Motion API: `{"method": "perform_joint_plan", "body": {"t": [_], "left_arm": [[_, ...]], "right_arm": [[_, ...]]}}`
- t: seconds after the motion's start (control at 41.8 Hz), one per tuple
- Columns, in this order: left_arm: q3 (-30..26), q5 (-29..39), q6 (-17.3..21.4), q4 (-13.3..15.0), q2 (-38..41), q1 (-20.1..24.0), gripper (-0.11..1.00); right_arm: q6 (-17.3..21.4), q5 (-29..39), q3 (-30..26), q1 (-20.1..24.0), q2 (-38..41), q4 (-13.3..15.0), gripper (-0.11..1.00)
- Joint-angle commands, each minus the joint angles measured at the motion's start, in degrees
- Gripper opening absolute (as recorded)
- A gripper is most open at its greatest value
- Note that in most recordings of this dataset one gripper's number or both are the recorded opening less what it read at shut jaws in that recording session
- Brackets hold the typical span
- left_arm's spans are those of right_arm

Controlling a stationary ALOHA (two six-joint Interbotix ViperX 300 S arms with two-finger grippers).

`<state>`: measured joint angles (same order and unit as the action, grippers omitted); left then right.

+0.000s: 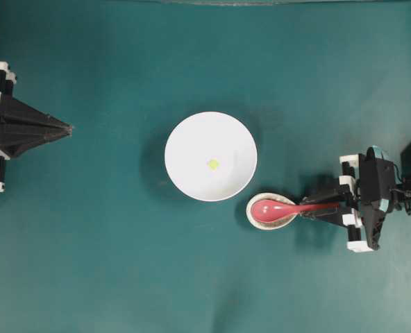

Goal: Scoop the yellow hexagonal prism block from the bowl with a spoon using the right arm.
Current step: 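Close the right gripper on the red spoon handle, then lift the red spoon out of the rest and carry it toward the bowl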

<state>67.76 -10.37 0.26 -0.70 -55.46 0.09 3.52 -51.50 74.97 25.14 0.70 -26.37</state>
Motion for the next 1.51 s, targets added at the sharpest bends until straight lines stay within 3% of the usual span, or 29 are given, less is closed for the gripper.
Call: {"method": "perform_joint_plan", "body": {"t": [0.0,0.239,0.479,0.742,0.982,1.485], "left_arm": [[-1.4,-0.4,0.0,-0.1,0.5,-0.1,0.01],[-1.4,-0.4,0.0,0.0,0.5,-0.1,0.01],[-1.4,-1.1,0.0,-0.1,0.5,-0.1,0.01],[-1.4,-3.3,0.0,-0.1,0.5,-0.1,0.01],[-1.4,-3.3,0.0,-0.1,0.6,0.0,0.01],[-1.3,-2.8,0.1,-0.1,0.8,-0.1,0.01]], "right_arm": [[0.1,-0.6,-0.8,0.2,-1.8,-0.2,0.23],[-0.3,2.1,-1.1,0.2,-8.1,-0.2,0.23],[-0.7,11.8,-2.7,-2.1,-17.3,0.0,0.23],[-4.3,29.3,-7.9,-8.7,-25.5,0.1,0.23],[-7.6,48.5,-16.5,-16.8,-26.9,0.2,0.23],[-7.3,82.8,-34.4,-31.0,-23.7,1.4,0.23]]}}
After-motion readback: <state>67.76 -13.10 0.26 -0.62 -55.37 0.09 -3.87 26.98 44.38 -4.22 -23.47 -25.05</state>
